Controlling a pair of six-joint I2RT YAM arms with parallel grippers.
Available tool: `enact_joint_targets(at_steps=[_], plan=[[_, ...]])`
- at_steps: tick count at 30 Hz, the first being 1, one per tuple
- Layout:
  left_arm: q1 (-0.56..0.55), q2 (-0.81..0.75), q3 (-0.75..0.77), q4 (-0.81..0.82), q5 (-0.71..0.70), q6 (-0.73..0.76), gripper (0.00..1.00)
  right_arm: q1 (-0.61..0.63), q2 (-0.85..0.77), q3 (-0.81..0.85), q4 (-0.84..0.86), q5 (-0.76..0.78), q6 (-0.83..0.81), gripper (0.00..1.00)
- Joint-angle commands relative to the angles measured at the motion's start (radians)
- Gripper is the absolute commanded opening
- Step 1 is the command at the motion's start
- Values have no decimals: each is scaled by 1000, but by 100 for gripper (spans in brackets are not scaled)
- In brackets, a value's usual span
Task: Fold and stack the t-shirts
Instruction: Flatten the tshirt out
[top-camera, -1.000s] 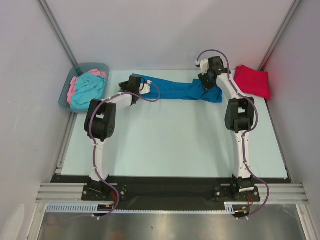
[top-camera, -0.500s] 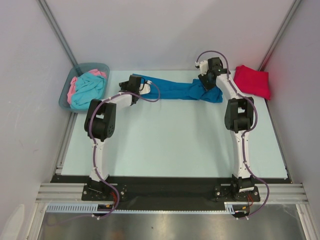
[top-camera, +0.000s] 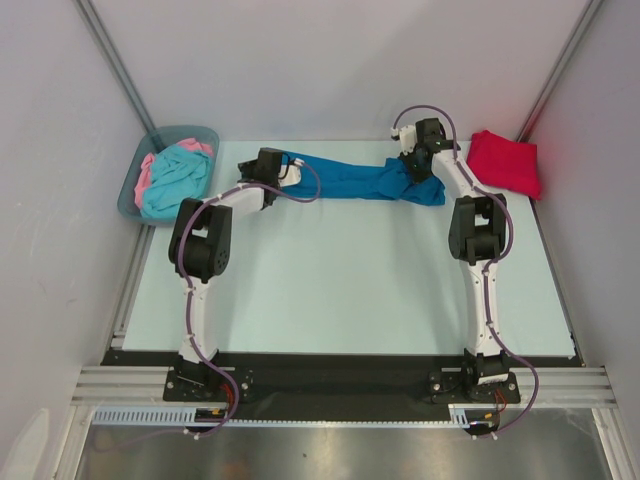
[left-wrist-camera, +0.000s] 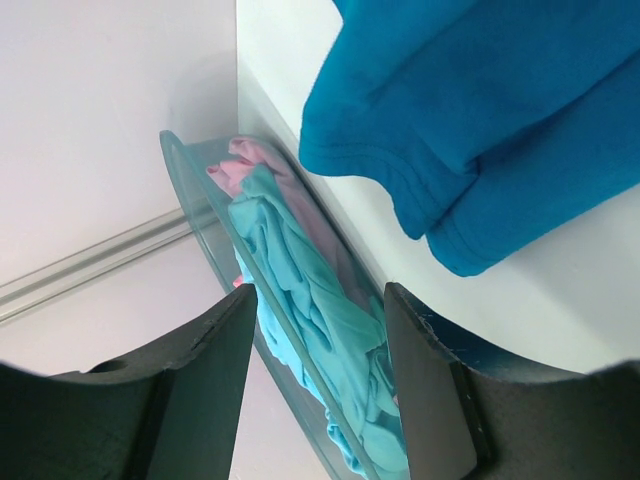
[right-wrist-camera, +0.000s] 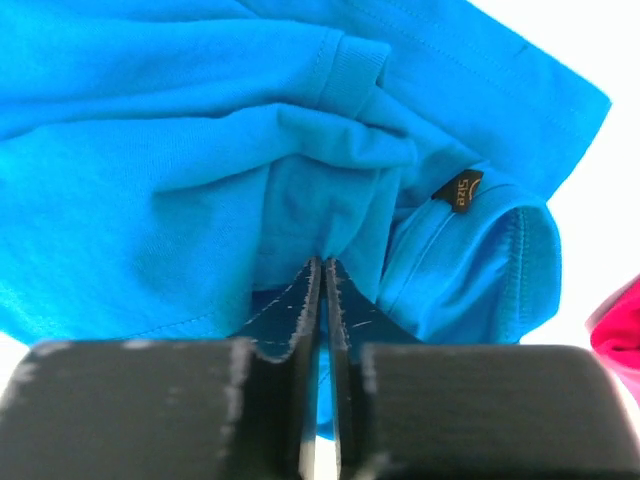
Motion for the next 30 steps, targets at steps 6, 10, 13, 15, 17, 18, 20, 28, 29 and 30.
enact_joint_targets(at_steps=[6, 10, 13, 15, 17, 18, 20, 28, 29, 30], plan=[[-14, -17, 49, 20, -12, 13, 60, 1, -15, 19, 15, 3, -4, 0], [-19, -8, 56, 20, -11, 11, 60, 11, -41, 53, 18, 15, -18, 0], [-20, -3, 60, 21, -8, 11, 60, 20, -70, 75, 33, 28, -29, 0], [-22, 1, 63, 20, -6, 11, 59, 28, -84, 84, 41, 37, -35, 0], [-24, 6, 66, 21, -5, 10, 59, 34, -99, 90, 45, 44, -40, 0], [-24, 7, 69, 21, -5, 8, 59, 36, -105, 90, 47, 44, -38, 0], [-27, 9, 70, 20, -3, 7, 59, 39, -116, 88, 44, 46, -40, 0], [-27, -8, 41, 21, 17, 4, 59, 36, -180, 62, 31, 26, -4, 0], [-27, -13, 31, 17, 24, 7, 59, 37, -188, 55, 36, 31, -15, 0], [-28, -19, 6, 18, 32, 11, 58, 37, -192, 52, 38, 34, -21, 0]])
